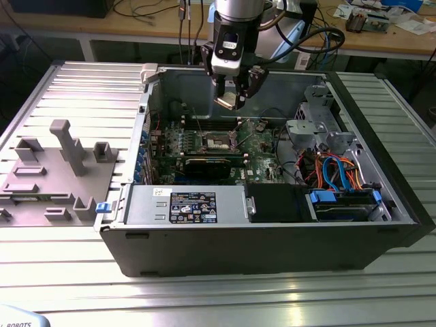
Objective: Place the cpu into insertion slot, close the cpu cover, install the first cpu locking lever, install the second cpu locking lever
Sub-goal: 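Place the cpu into insertion slot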
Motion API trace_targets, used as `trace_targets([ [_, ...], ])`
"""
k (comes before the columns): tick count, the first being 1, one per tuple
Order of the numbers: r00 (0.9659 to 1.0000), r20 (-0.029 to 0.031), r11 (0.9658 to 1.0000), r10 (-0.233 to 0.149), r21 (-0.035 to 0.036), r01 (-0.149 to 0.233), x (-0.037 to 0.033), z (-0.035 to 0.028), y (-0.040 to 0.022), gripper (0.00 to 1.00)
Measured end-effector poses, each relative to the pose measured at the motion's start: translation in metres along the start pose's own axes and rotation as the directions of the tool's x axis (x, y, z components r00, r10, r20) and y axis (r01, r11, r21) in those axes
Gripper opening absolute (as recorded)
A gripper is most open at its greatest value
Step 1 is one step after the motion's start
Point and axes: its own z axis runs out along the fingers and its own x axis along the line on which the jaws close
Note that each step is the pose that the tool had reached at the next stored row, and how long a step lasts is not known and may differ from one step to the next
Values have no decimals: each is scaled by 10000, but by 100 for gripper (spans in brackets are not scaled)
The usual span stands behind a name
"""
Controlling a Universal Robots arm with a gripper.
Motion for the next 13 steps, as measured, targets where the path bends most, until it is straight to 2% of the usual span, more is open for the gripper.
trace_targets([
  [13,9998,11,9998,179,-4,-179,0,0,0,54],
])
